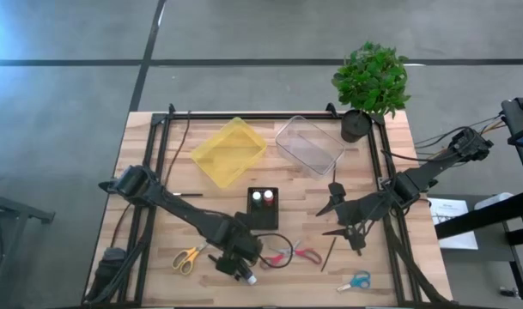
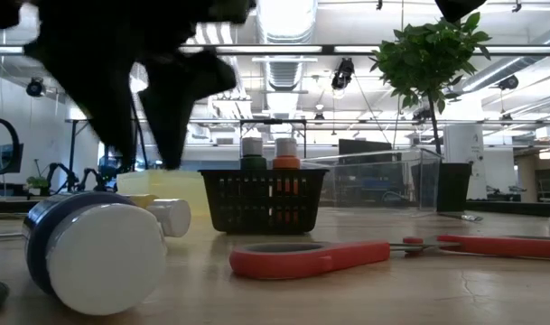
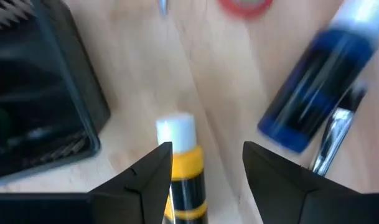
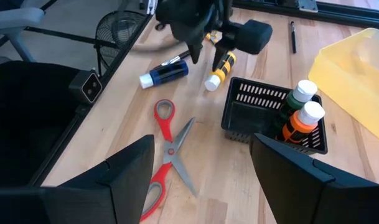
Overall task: Pick & Place Paint Supplies
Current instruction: Put the yellow paint bottle into the black bin
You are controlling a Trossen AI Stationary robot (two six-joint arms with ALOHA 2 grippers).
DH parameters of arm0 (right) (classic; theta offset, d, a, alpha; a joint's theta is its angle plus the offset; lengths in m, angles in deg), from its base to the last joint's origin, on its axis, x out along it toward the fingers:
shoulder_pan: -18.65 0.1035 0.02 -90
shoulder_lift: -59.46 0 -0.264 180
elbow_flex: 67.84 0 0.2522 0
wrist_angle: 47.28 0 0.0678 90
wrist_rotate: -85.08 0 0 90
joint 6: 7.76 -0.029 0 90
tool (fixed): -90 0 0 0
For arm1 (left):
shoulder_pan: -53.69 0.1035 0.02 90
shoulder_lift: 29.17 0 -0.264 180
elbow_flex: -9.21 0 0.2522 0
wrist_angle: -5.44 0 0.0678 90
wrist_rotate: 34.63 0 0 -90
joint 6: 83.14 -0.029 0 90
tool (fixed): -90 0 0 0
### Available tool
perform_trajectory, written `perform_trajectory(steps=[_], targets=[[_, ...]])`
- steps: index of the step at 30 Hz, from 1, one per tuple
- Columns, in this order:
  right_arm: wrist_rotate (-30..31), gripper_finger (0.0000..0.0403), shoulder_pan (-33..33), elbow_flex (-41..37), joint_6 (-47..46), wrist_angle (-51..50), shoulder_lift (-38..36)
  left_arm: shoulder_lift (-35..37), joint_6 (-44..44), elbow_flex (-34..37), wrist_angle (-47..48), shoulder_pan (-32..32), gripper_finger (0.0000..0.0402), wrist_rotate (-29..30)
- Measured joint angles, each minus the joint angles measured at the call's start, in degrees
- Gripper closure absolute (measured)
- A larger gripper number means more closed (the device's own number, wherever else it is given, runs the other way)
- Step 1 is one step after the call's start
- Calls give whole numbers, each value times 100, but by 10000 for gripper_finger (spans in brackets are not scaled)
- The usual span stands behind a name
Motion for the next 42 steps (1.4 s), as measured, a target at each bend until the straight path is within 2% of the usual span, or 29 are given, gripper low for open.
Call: perform_trajectory(steps=[5, 10, 16, 20, 42], targets=[[-3, 140, -2, 0, 0, 20, 0, -646, -239, -800, 1151, -32, 201, 169], [-22, 140, 2, 0, -15, 17, 0, -777, -492, -1237, 1123, -26, 201, 247], [-42, 140, 2, 0, 31, 4, 0, -804, -517, -1154, 944, -4, 201, 267], [-57, 140, 7, 0, 113, 0, 0, -887, -517, -1109, 729, 6, 201, 546], [-57, 140, 17, -17, 79, 4, -2, -902, -649, -660, 448, 148, 201, 456]])
